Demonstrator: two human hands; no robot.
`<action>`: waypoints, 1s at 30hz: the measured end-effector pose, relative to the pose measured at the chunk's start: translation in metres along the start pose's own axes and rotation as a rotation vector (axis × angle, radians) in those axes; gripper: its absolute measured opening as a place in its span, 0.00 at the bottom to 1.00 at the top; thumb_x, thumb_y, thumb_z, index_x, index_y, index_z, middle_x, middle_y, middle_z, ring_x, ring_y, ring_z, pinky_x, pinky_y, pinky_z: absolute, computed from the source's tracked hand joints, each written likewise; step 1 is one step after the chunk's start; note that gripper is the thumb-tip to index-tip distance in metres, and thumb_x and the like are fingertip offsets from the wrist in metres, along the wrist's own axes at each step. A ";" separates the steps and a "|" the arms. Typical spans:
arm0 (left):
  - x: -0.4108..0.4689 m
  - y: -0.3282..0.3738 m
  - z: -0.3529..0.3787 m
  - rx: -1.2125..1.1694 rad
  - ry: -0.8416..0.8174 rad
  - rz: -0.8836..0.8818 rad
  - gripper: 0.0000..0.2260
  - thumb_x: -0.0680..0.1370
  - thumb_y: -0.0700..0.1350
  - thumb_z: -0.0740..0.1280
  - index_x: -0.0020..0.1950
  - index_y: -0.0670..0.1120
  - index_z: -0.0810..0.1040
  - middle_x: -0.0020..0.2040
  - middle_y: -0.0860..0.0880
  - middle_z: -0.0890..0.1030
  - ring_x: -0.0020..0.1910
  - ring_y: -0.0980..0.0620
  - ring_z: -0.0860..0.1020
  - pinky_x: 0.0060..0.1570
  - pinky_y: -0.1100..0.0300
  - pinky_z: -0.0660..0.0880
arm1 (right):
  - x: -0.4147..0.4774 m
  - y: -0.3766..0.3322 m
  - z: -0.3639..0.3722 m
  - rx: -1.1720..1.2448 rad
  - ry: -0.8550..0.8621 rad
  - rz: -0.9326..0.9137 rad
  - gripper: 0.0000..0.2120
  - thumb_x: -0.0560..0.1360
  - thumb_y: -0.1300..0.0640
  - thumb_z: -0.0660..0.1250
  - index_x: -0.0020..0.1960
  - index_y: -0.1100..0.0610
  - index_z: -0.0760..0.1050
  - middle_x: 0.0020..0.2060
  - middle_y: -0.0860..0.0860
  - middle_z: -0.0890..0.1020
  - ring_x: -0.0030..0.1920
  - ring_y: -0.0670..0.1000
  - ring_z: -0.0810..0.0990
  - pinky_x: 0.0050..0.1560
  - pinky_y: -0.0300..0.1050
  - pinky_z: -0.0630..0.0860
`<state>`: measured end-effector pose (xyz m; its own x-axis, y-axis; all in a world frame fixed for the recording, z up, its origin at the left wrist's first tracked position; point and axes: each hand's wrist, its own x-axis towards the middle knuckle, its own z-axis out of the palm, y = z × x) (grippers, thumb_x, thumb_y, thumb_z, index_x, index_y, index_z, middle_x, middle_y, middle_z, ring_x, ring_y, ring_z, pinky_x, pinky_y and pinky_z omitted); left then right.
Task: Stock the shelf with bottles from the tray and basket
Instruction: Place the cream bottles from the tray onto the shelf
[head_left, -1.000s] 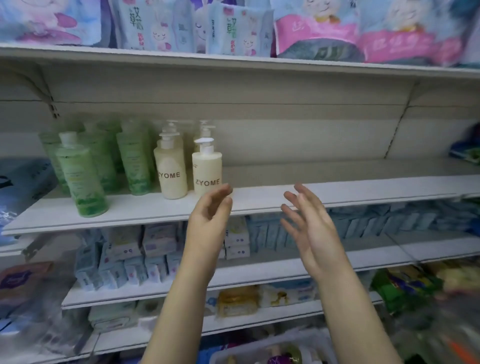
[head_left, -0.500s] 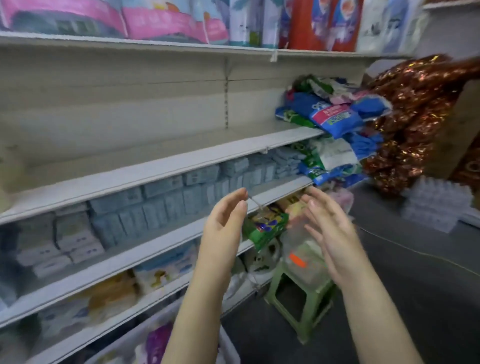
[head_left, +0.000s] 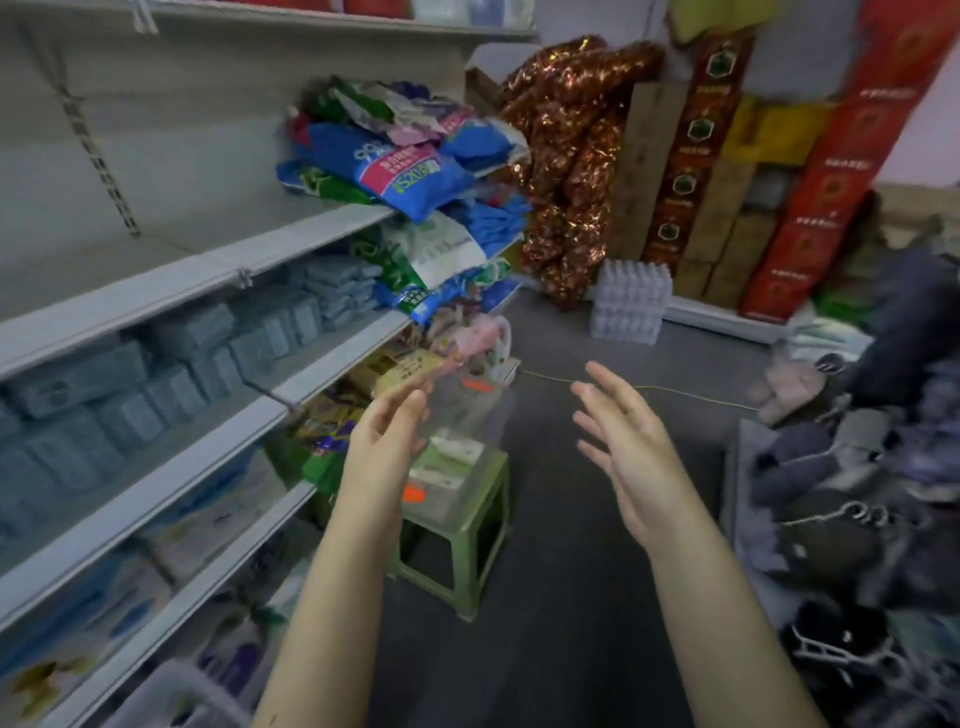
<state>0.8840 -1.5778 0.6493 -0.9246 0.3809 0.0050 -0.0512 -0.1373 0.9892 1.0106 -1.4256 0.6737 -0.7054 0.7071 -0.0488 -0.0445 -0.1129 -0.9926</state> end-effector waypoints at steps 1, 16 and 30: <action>0.012 -0.008 0.002 -0.006 0.017 -0.018 0.08 0.81 0.47 0.62 0.55 0.55 0.80 0.59 0.54 0.82 0.59 0.55 0.79 0.54 0.58 0.75 | 0.011 0.006 -0.001 -0.013 0.002 0.012 0.12 0.80 0.52 0.62 0.63 0.41 0.71 0.65 0.45 0.76 0.65 0.47 0.74 0.69 0.52 0.68; 0.212 -0.151 -0.023 -0.083 0.215 -0.502 0.11 0.81 0.50 0.63 0.57 0.45 0.79 0.55 0.51 0.82 0.55 0.51 0.79 0.46 0.59 0.73 | 0.253 0.135 0.095 -0.086 0.028 0.294 0.10 0.80 0.52 0.64 0.61 0.48 0.74 0.60 0.49 0.79 0.59 0.49 0.77 0.53 0.43 0.74; 0.287 -0.233 -0.052 0.045 0.391 -0.670 0.19 0.80 0.54 0.62 0.68 0.45 0.72 0.64 0.49 0.74 0.63 0.48 0.72 0.63 0.56 0.67 | 0.383 0.242 0.152 -0.479 -0.330 0.388 0.06 0.80 0.50 0.63 0.52 0.50 0.77 0.51 0.49 0.79 0.55 0.52 0.77 0.57 0.50 0.72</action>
<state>0.6113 -1.4838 0.4127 -0.7682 0.0179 -0.6399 -0.6386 0.0488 0.7680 0.6223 -1.2882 0.4316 -0.7887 0.4208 -0.4483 0.5171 0.0595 -0.8539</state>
